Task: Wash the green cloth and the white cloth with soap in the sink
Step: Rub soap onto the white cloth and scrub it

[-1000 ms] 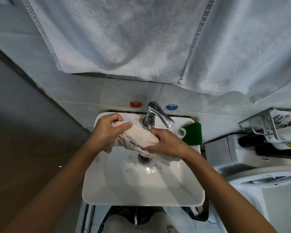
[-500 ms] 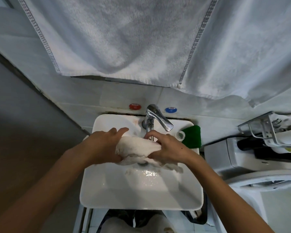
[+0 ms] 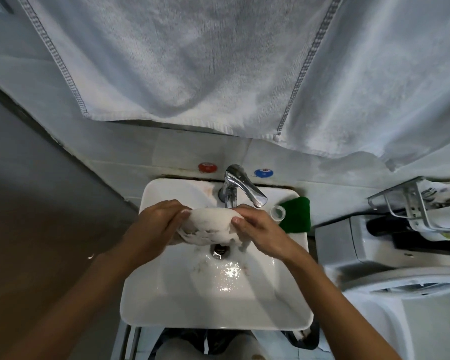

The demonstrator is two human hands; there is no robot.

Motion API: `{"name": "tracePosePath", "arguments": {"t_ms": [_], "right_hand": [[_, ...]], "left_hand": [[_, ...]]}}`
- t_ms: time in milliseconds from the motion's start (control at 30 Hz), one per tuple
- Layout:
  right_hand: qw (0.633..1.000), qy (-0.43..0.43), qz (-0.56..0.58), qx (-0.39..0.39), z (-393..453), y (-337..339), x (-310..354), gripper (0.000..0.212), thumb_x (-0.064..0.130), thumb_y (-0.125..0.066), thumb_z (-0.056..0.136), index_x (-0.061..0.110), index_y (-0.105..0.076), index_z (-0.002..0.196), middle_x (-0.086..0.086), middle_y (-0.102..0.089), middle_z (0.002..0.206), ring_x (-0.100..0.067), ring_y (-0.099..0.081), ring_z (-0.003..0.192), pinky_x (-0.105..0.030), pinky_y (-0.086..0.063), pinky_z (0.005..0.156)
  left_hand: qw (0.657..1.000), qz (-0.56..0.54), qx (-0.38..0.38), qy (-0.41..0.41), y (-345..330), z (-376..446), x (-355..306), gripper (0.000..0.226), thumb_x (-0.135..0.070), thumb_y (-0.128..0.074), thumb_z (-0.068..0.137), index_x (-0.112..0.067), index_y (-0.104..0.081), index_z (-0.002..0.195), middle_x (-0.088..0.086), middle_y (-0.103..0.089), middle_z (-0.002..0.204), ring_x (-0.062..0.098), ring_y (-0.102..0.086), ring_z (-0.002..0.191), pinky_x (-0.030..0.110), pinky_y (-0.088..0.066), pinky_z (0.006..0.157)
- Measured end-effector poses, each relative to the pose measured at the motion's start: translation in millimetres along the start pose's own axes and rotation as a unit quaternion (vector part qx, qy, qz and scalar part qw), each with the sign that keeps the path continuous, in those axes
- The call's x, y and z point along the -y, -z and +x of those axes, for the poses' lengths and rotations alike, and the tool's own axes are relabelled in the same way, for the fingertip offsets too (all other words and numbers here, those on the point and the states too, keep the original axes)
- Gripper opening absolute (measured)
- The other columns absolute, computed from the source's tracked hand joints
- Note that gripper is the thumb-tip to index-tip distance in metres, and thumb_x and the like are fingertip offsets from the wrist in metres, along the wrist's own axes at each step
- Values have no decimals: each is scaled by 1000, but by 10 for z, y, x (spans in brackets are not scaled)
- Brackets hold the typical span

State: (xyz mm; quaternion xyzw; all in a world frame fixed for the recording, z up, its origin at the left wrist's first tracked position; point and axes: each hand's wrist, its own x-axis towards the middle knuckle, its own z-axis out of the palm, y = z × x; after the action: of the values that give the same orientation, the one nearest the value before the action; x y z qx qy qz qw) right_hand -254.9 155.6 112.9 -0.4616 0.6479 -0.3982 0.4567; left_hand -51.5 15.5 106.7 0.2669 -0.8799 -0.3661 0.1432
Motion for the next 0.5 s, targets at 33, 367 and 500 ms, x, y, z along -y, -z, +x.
{"name": "tracePosePath", "arguments": {"t_ms": [33,367,500], "right_hand": [[999,5,35,-40,-6,-82,26,19,11,-44,100,14,-59,113,7,-57,98,5,-55,79,-12,-44,72],[919,-99,306,-228,248,-442,408,20,25,-40,102,27,-60,101,8,-64,99,-3,-62,90,-11,-51,65],[945,-46,187,-263,206,-356,328,9,24,-55,95,25,-63,92,4,-66,97,-3,-62,90,-17,-53,72]], "left_hand": [[999,-26,-33,12,-41,9,-49,44,-50,-31,92,-20,-63,91,-15,-58,82,1,-53,76,12,-38,68],[968,-172,-63,169,-283,26,-651,73,-60,-62,66,-37,-33,129,-31,-44,111,-3,-54,91,11,-49,78],[997,-7,-44,70,-206,-36,-461,73,-66,-62,75,-31,-40,135,-14,-50,119,4,-53,93,8,-41,69]]}}
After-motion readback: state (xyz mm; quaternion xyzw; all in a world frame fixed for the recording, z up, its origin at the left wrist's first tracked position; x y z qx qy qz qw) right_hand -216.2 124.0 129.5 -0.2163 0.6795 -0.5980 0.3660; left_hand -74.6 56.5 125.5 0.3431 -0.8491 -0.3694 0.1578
